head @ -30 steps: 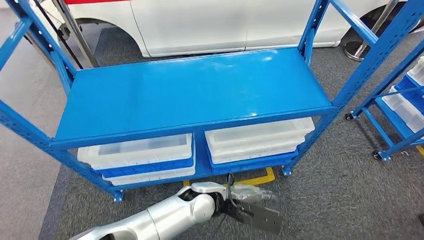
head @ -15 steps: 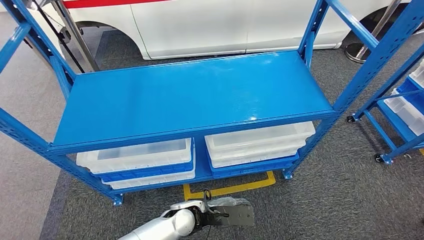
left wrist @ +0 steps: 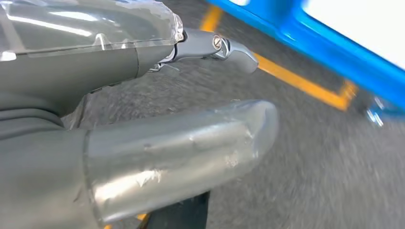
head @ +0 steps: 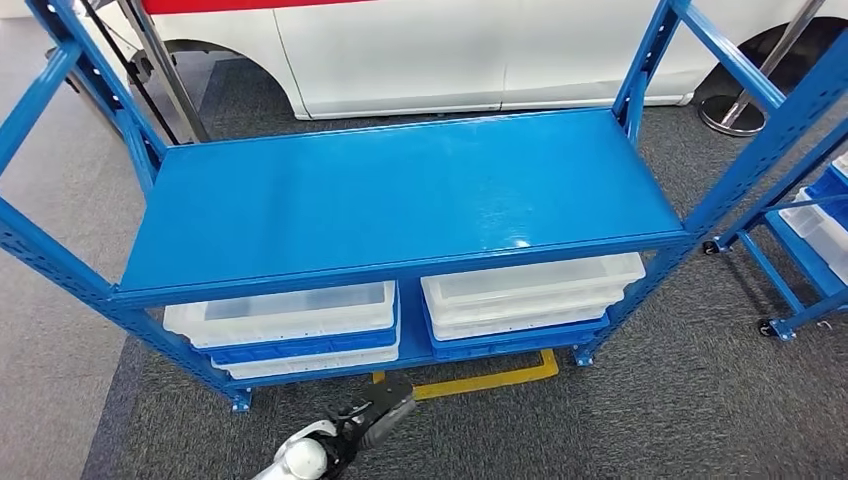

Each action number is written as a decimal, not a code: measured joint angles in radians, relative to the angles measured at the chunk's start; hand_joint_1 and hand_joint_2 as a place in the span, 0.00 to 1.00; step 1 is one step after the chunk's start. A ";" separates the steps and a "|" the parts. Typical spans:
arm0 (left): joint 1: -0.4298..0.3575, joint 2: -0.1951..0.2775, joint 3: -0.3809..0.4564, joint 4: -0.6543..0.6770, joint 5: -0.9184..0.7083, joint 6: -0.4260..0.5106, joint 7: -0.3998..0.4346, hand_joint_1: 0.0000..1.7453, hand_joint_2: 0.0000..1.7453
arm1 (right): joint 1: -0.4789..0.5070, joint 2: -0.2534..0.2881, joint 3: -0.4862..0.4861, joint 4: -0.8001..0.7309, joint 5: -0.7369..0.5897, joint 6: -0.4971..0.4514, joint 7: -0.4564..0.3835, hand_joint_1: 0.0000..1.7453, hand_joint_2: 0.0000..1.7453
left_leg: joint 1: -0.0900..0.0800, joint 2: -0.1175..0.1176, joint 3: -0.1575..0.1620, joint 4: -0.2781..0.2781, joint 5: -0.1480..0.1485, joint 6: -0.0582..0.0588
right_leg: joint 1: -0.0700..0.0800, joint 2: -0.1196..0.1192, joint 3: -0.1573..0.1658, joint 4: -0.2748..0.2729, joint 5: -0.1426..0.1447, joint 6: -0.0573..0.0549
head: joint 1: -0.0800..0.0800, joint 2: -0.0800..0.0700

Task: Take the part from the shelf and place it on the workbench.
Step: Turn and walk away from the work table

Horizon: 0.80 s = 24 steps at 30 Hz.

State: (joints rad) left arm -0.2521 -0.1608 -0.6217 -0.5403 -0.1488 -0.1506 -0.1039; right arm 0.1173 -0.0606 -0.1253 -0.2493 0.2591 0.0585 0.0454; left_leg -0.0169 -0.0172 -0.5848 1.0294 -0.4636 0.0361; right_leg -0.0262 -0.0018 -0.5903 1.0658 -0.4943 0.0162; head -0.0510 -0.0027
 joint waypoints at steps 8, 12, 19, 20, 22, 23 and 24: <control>0.162 0.059 0.204 0.037 0.052 0.053 0.037 0.00 0.00 | 0.002 0.019 0.033 -0.043 -0.090 -0.022 -0.016 0.00 0.00 | 0.017 0.008 -0.105 0.244 -0.138 -0.046 | -0.006 -0.008 0.006 -0.014 0.006 -0.031 | -0.001 0.000; 0.254 0.079 0.274 0.095 0.069 0.071 0.050 0.00 0.00 | -0.031 0.027 0.045 -0.106 -0.120 -0.027 -0.021 0.00 0.00 | 0.028 0.013 -0.049 0.132 -0.056 -0.050 | -0.009 -0.009 0.013 -0.014 0.001 -0.026 | -0.001 0.000; 0.375 0.116 0.425 0.158 0.109 0.112 0.076 0.00 0.00 | -0.042 0.038 0.078 -0.170 -0.189 -0.043 -0.031 0.00 0.00 | 0.022 0.010 0.034 -0.028 -0.006 -0.026 | -0.001 -0.010 0.033 -0.043 0.006 -0.010 | 0.000 0.000; 0.380 0.120 0.449 0.158 0.116 0.119 0.079 0.00 0.00 | -0.033 0.038 0.082 -0.168 -0.200 -0.046 -0.032 0.00 0.00 | 0.023 0.008 0.039 -0.038 -0.002 -0.028 | 0.003 -0.010 0.037 -0.050 0.007 -0.029 | 0.000 0.000; 0.386 0.126 0.492 0.158 0.129 0.133 0.087 0.00 0.00 | -0.013 0.040 0.090 -0.165 -0.223 -0.049 -0.035 0.00 0.00 | 0.022 0.004 0.045 -0.047 0.000 -0.028 | 0.005 -0.010 0.043 -0.057 0.011 -0.061 | 0.001 0.000; 0.390 0.129 0.511 0.158 0.136 0.140 0.092 0.00 0.00 | -0.004 0.041 0.093 -0.163 -0.233 -0.051 -0.037 0.00 0.00 | 0.020 0.004 0.047 -0.047 -0.002 -0.025 | 0.004 -0.009 0.046 -0.057 0.010 -0.064 | 0.001 0.000; 0.393 0.132 0.528 0.158 0.141 0.145 0.095 0.00 0.00 | 0.004 0.042 0.097 -0.162 -0.242 -0.053 -0.038 0.00 0.00 | 0.019 0.005 0.048 -0.046 -0.004 -0.022 | 0.002 -0.008 0.047 -0.058 0.012 -0.061 | 0.001 0.000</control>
State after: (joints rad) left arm 0.1406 -0.0289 -0.0938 -0.3825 -0.0082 -0.0060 -0.0084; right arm 0.1217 -0.0190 -0.0284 -0.4113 0.0171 0.0051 0.0076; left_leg 0.0017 -0.0120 -0.5366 0.9831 -0.4674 0.0141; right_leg -0.0240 -0.0098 -0.5430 1.0076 -0.4825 -0.0447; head -0.0504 -0.0027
